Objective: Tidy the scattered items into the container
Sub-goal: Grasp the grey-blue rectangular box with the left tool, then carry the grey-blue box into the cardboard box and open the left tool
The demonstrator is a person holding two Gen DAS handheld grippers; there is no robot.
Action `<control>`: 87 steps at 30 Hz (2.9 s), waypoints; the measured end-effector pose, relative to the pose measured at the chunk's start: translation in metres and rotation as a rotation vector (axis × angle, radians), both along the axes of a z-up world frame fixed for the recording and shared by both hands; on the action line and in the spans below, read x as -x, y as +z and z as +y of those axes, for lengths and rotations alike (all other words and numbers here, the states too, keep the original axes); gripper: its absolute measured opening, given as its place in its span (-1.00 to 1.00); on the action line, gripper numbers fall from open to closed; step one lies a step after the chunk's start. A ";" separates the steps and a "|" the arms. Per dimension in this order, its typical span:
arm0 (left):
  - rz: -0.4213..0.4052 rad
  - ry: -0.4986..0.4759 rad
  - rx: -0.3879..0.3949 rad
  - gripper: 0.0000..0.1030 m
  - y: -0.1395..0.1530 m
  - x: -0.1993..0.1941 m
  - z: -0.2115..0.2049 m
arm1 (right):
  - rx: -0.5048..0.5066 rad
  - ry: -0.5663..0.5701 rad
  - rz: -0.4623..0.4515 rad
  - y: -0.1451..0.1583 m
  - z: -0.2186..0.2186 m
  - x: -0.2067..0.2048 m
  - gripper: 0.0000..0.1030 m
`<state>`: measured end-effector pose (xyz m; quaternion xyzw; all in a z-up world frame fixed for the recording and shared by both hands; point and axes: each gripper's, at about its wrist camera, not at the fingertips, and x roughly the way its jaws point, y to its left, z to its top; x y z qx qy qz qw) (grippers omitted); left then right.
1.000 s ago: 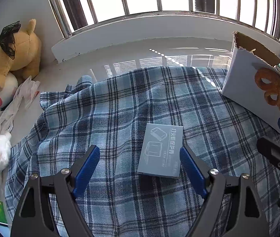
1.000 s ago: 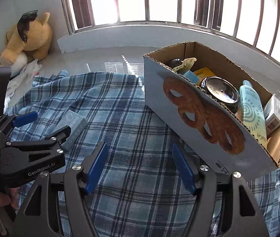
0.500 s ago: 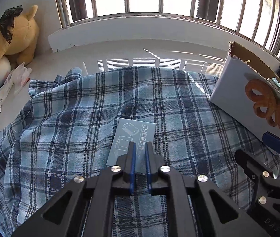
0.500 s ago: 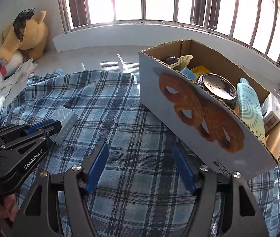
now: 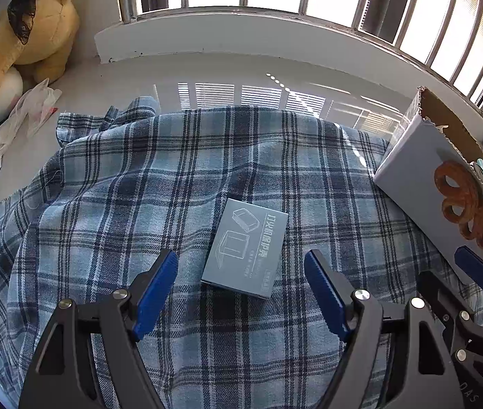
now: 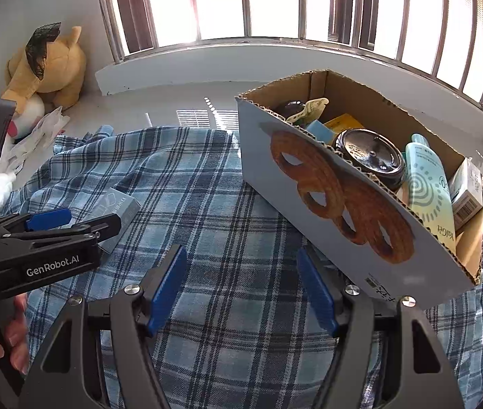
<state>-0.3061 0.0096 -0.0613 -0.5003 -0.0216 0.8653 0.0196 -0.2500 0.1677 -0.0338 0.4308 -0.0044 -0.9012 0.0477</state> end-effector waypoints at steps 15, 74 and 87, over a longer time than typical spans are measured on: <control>0.011 -0.023 0.047 -0.01 -0.015 0.001 0.011 | -0.013 -0.010 0.001 -0.002 0.006 0.004 0.28; -0.033 -0.105 0.064 0.17 -0.022 -0.017 0.044 | 0.028 -0.020 0.065 0.024 0.028 -0.005 0.27; 0.069 -0.099 -0.005 -0.05 0.011 -0.025 0.042 | 0.062 -0.045 0.086 0.029 0.037 -0.007 0.27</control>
